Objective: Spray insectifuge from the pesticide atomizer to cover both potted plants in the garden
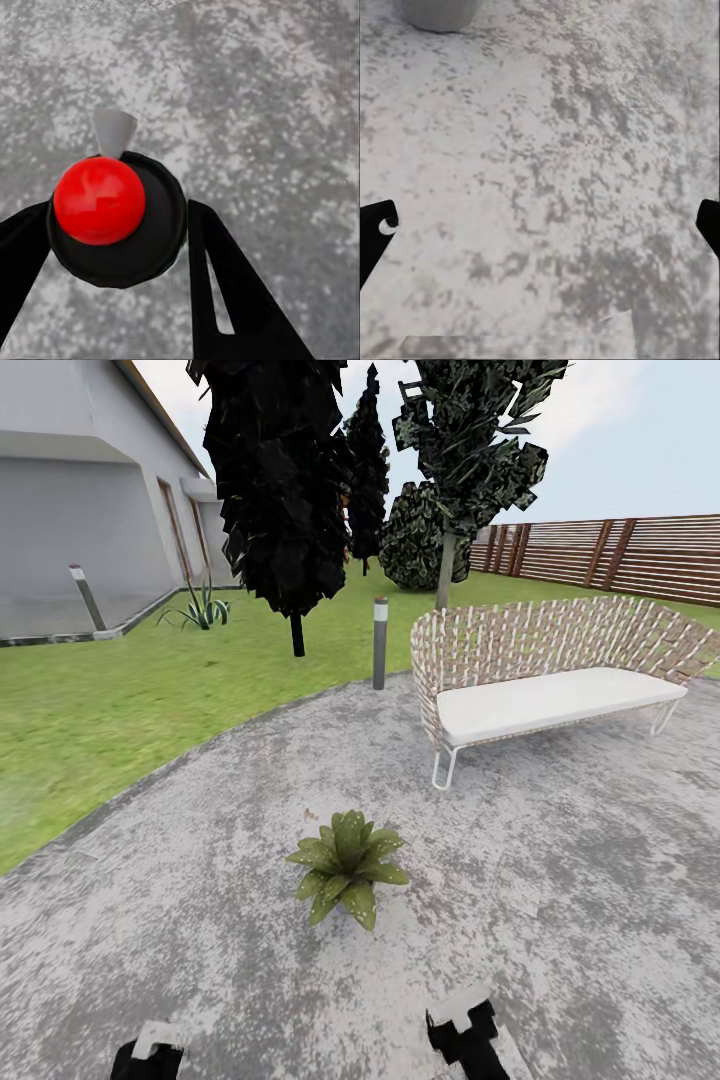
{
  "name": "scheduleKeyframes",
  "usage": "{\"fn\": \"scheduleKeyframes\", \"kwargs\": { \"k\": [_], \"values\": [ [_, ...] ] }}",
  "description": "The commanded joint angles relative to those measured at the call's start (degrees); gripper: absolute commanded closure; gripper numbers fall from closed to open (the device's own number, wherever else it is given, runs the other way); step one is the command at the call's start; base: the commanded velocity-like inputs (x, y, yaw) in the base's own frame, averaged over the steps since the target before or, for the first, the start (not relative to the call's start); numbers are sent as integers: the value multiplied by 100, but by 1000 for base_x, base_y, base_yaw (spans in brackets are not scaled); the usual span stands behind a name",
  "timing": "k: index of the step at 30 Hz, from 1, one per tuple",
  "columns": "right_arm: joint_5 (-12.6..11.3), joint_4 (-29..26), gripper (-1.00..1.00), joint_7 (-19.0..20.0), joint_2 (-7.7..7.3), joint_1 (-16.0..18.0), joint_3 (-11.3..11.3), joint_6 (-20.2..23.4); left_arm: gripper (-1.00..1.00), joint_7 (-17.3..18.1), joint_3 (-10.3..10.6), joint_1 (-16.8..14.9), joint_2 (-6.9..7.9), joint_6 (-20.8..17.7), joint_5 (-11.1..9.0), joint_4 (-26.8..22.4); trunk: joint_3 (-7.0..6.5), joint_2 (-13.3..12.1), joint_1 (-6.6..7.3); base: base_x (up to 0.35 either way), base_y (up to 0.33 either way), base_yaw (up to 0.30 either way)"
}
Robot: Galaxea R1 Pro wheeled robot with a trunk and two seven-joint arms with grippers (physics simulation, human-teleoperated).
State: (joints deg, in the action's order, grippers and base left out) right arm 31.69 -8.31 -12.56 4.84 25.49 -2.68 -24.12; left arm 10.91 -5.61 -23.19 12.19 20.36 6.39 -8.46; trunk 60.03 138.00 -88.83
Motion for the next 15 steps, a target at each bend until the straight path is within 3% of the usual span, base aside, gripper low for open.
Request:
{"fn": "scheduleKeyframes", "kwargs": {
  "k": [1,2,4,7,9,12,15],
  "values": [
    [1,33,-100,-230,-20,-1,-201,-16,100,-148,-35,45,-3,126,-69,10,5,2,1,0,0,0],
    [-99,52,-100,-414,-44,-8,-447,-26,100,-371,-36,118,-6,212,-210,13,5,2,1,0,0,0],
    [-202,61,-100,-533,-106,-14,-652,-87,100,-608,-37,180,-13,265,-340,14,5,2,1,0,0,0],
    [-273,94,-100,-585,-517,-17,-771,-226,100,-780,-27,220,-33,294,-423,24,5,2,1,0,0,0],
    [-293,194,-100,-588,-627,-22,-788,-255,100,-796,-18,225,-120,288,-406,78,5,2,1,0,0,0],
    [-355,474,-100,-591,-660,-22,-795,-270,100,-815,-13,229,-276,278,-440,160,5,2,1,0,0,0],
    [-410,603,-100,-597,-617,-20,-827,-276,100,-824,-20,231,-307,283,-467,208,5,2,1,0,0,0]
  ]
}}
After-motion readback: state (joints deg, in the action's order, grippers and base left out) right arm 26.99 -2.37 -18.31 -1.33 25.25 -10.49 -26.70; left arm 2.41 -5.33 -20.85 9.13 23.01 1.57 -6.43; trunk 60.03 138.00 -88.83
